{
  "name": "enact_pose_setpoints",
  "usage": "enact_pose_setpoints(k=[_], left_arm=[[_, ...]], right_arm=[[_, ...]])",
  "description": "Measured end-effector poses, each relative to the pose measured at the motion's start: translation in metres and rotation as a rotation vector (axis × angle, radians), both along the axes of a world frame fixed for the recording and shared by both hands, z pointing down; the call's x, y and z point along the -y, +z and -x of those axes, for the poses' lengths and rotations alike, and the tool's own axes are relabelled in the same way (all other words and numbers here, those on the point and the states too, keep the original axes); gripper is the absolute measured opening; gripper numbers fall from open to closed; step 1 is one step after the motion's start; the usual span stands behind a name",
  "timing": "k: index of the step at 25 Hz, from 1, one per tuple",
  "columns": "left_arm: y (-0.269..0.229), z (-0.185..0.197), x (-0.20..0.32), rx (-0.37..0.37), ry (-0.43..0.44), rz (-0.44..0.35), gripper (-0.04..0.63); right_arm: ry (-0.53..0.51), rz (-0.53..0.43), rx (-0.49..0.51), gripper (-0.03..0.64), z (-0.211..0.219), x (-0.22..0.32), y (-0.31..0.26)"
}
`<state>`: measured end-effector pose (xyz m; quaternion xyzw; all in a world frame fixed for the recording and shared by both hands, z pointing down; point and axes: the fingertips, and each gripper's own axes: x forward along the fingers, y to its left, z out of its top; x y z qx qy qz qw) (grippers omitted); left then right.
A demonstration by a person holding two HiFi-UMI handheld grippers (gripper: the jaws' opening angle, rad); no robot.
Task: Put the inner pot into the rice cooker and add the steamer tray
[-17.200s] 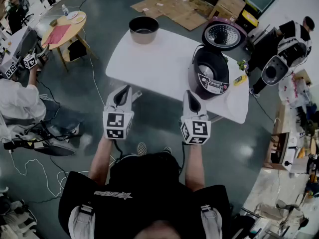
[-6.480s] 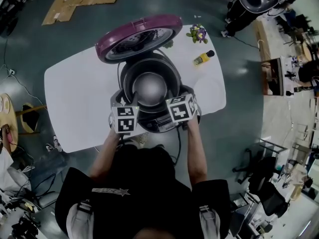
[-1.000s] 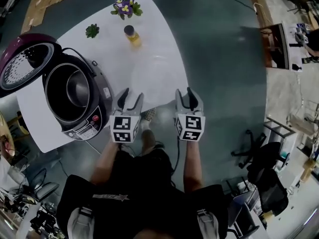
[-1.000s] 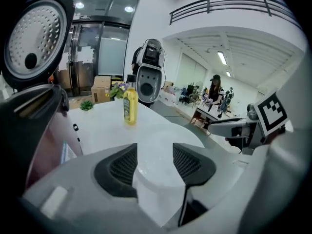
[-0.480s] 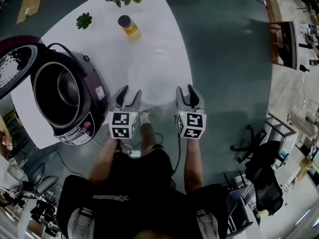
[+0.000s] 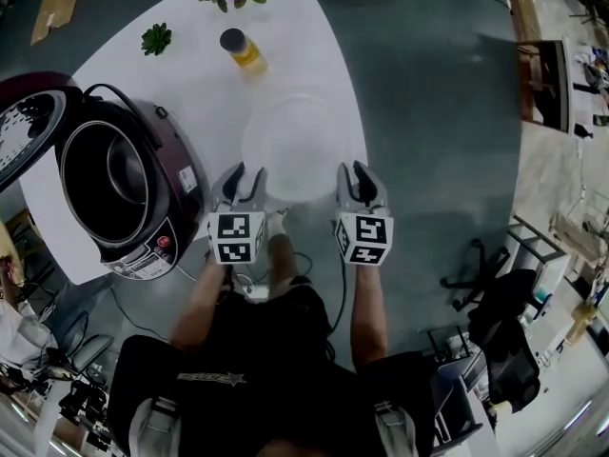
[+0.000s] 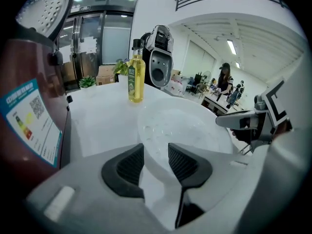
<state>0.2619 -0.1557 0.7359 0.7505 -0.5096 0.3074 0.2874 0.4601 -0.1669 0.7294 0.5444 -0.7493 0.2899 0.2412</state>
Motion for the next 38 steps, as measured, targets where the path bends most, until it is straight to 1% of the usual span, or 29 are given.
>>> enact_pose_setpoints(k=[4,9,24,31,38], left_arm=[[-0.009,-0.002,0.004,0.000,0.015,-0.033,0.163],[-0.032,-0.005,0.006,0.001,0.026,-0.072,0.160],[-0.153,-0.013,0.004,-0.014,0.057,-0.290,0.150],[-0.203,-0.004,-0.002,-0.013,0.030,-0.385,0.147],[-0.243,0.024,-0.004,0.010,-0.024,-0.466,0.146]], right_arm=[[0.000,-0.012,-0.011,0.101,-0.002,0.001,-0.007],[0.007,-0.059,-0.026,0.101,-0.006,0.002,-0.035],[0.018,-0.263,-0.059,0.101,-0.014,-0.013,-0.151],[0.010,-0.366,-0.053,0.101,-0.006,-0.016,-0.204],[-0.044,-0.453,-0.042,0.101,0.022,-0.010,-0.243]])
